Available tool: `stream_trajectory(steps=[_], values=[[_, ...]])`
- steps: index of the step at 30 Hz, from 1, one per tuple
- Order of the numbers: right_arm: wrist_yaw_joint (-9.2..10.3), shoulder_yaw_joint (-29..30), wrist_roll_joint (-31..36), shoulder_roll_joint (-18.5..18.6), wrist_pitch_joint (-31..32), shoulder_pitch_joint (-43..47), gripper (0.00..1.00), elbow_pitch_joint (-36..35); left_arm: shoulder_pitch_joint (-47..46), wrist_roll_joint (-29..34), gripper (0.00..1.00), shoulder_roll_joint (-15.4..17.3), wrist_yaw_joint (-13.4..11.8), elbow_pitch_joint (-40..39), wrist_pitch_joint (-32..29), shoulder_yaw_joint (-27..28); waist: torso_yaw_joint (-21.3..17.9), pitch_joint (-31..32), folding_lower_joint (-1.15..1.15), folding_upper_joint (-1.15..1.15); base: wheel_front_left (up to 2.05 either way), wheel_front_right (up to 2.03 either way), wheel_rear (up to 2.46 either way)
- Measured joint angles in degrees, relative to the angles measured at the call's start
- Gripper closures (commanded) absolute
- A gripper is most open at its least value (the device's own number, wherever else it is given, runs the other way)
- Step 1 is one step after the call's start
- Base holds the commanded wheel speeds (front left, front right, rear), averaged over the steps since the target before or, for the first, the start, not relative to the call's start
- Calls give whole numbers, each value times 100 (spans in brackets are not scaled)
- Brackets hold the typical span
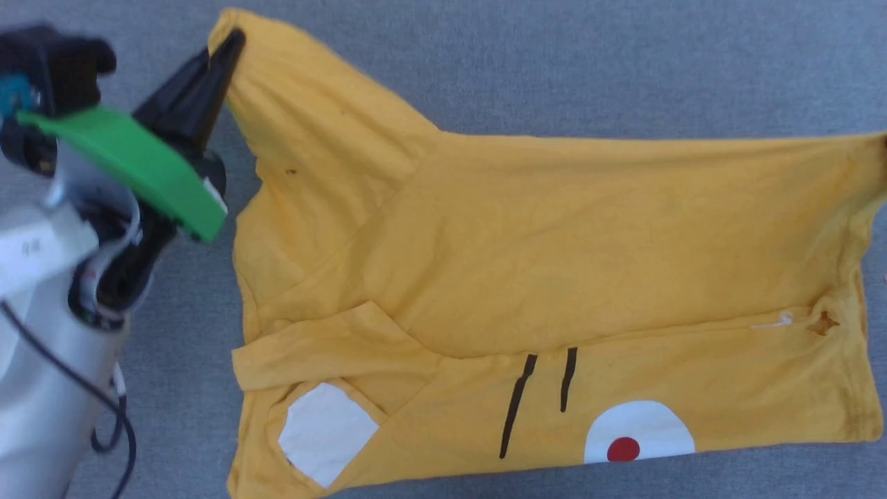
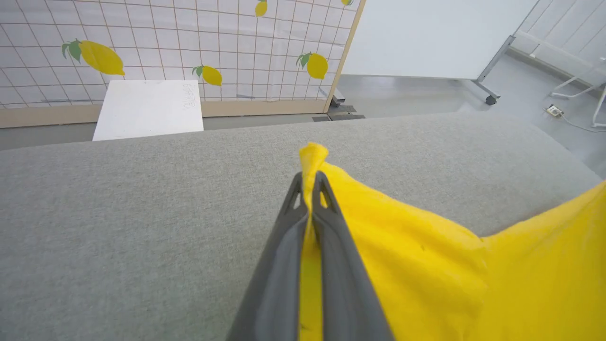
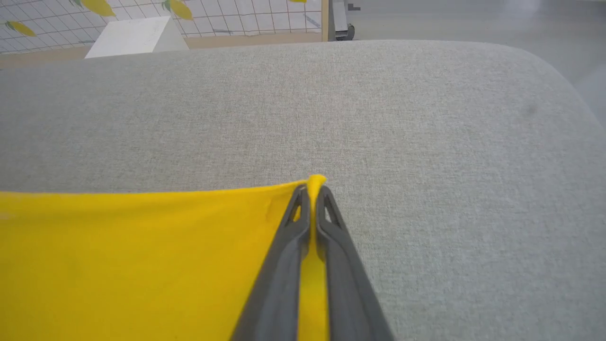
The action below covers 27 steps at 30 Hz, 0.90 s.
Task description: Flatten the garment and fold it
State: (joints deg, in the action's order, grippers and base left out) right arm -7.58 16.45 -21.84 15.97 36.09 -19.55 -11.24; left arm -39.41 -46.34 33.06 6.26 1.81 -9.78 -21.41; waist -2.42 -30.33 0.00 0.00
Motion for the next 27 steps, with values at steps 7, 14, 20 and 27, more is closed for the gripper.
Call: stream_trajectory(steps=[7, 14, 20, 27], values=[[0, 313, -198, -252, -236, 1051, 100, -449, 1571, -334, 100, 92, -309, -1067, 493, 285, 54, 597, 0, 0, 0, 0, 0], [0, 465, -338, -637, -361, 1976, 100, -569, 3108, -583, 100, 112, -644, -1590, 745, 352, 115, 1104, 0, 0, 0, 0, 0], [0, 472, -231, -820, -591, 2617, 100, -324, 3868, -664, 100, 62, -728, -1308, 784, 134, 187, 1383, 0, 0, 0, 0, 0], [0, 372, -20, -925, -814, 2815, 82, 112, 4056, -633, 100, -85, -742, -614, 701, -201, 239, 1633, 0, 0, 0, 0, 0]])
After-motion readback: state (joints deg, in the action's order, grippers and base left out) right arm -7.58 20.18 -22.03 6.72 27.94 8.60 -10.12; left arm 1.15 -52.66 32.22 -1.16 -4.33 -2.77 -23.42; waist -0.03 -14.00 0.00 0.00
